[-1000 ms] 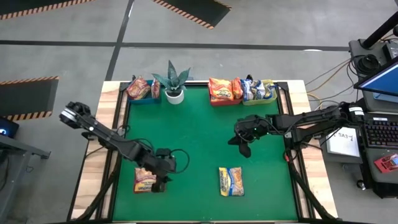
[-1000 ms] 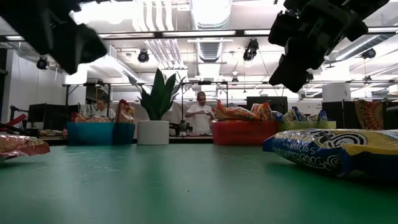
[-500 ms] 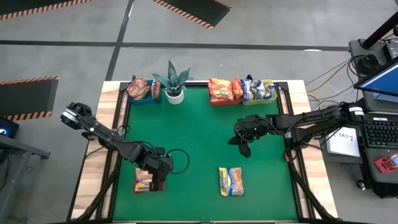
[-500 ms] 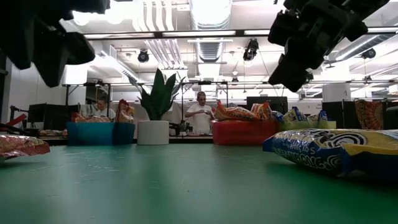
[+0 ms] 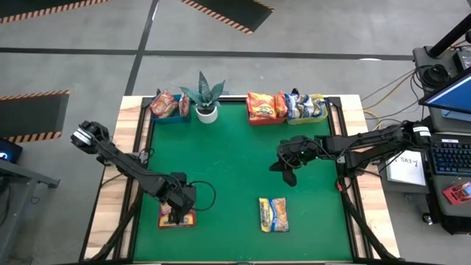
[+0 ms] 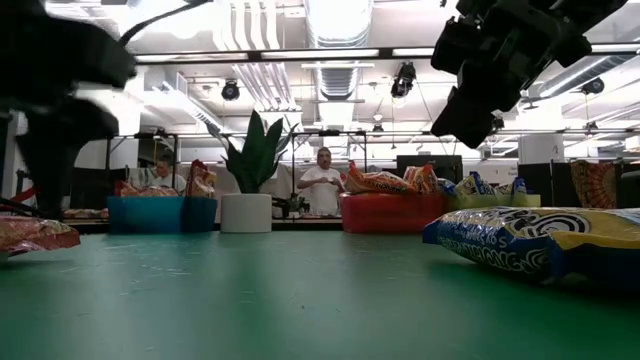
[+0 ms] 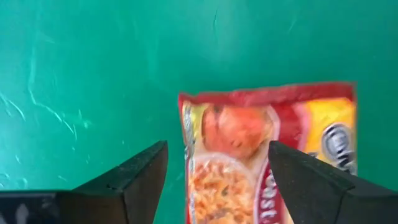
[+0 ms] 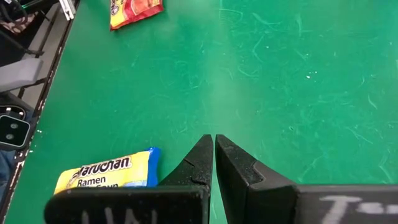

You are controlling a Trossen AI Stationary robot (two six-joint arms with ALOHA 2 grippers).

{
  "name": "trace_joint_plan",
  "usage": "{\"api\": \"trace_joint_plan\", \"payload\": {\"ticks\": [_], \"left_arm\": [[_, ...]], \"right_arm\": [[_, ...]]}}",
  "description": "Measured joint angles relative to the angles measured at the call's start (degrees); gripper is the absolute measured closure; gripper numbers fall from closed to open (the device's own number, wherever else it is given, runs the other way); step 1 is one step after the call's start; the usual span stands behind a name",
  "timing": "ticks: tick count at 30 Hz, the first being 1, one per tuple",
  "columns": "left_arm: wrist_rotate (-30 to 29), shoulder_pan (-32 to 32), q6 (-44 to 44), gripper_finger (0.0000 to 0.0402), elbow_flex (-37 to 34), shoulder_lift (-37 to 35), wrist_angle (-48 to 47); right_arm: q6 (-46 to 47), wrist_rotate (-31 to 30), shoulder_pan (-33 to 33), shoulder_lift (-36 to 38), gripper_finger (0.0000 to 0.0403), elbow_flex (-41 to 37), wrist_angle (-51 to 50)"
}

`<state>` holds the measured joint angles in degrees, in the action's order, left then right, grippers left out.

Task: Sort Maruchan noodles
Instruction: Put the red noodle pack into the blue bin

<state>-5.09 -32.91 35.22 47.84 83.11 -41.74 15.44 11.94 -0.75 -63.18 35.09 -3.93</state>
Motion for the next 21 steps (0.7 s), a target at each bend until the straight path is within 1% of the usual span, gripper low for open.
{"api": "trace_joint_plan", "payload": {"ticks": [9,14,17,19,21], "left_arm": [[0.1,-0.3,1.79,0.0166,-7.51,-2.25,9.22],[0.3,-0.29,3.79,0.0171,-11.32,-2.71,14.86],[0.99,-0.32,4.38,0.0173,-12.44,-2.73,16.81],[1.19,-0.41,4.5,0.0185,-12.51,-2.73,16.9],[1.32,-0.43,4.42,0.021,-12.32,-2.73,16.66]], "right_arm": [[0.42,0.0,0.0,0.0,0.0394,-0.04,0.34],[0.0,0.0,0.0,0.0,0.0394,-0.09,2.48],[-0.5,-0.01,0.0,0.0,0.0394,-0.09,3.04],[-0.53,-0.02,0.0,0.0,0.0394,-0.09,2.98],[-0.93,0.0,0.0,0.0,0.0394,-0.11,3.02]]}}
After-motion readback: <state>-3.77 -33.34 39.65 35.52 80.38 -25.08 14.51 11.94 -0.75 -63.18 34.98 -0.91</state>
